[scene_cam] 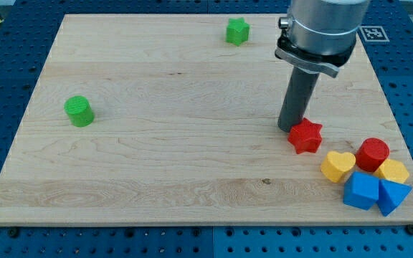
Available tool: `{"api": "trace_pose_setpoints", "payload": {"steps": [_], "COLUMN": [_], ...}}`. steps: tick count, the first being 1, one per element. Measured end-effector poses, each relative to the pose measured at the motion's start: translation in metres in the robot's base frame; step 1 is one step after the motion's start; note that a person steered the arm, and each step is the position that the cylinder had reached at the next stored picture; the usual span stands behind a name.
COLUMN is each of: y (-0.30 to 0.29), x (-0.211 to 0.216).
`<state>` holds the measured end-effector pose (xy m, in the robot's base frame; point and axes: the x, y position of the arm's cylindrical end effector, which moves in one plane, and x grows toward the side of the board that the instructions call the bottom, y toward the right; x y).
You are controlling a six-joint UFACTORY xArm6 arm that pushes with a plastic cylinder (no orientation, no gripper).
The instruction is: Place the red star to the top of the yellow heart
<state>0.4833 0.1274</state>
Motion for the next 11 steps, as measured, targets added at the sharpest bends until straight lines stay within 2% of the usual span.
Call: {"api": "trace_pose_setpoints", "payload": {"steps": [4, 9, 10, 11], "y": [-0.012, 0.021, 0.020, -0.004], "x": [0.040, 0.040, 0.040, 0.019]}}
